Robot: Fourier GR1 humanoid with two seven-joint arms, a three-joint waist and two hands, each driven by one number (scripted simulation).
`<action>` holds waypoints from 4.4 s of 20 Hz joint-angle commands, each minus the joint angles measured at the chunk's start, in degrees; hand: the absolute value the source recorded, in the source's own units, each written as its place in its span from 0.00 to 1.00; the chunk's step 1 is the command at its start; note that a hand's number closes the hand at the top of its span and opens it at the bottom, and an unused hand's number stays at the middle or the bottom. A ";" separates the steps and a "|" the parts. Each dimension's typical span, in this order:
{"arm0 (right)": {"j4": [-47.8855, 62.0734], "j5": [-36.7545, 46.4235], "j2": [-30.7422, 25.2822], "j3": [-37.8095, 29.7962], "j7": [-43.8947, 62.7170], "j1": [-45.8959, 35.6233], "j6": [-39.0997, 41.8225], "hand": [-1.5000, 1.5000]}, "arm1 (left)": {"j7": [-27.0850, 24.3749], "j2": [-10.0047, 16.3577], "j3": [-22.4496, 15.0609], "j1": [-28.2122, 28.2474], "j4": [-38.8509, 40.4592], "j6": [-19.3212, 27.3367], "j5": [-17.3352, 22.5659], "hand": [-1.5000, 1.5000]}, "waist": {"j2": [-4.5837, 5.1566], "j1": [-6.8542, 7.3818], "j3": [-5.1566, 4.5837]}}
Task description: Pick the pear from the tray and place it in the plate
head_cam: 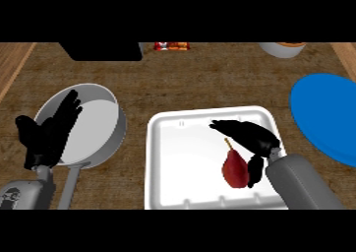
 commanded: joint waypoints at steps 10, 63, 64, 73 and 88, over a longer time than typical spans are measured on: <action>4.98 5.23 3.01 2.38 -9.31 1.17 -1.98 1.00 | 1.30 -0.99 2.37 -3.18 2.42 -1.12 -1.63 0.50 | 0.12 -0.10 0.12; 23.24 -7.59 -13.04 -47.20 16.97 -6.77 -38.96 0.00 | -0.63 -3.66 2.96 -2.36 2.36 -2.23 -4.62 0.50 | 0.46 0.44 0.21; 26.68 -8.64 -14.14 -47.75 12.70 -7.04 -38.46 0.00 | 0.80 -3.46 3.40 -1.71 1.63 -3.01 -3.43 0.50 | 0.51 0.77 0.24; 23.70 -15.75 -14.17 -50.81 -7.04 -9.16 -43.71 0.00 | -1.32 -4.73 2.80 0.33 2.25 -2.40 -5.09 0.50 | 0.14 -0.06 0.18; 10.71 -41.25 -13.32 -58.80 3.08 -4.29 -17.86 0.00 | 0.77 -3.78 4.45 -3.21 2.22 -2.49 -4.97 0.50 | 0.01 -0.57 0.12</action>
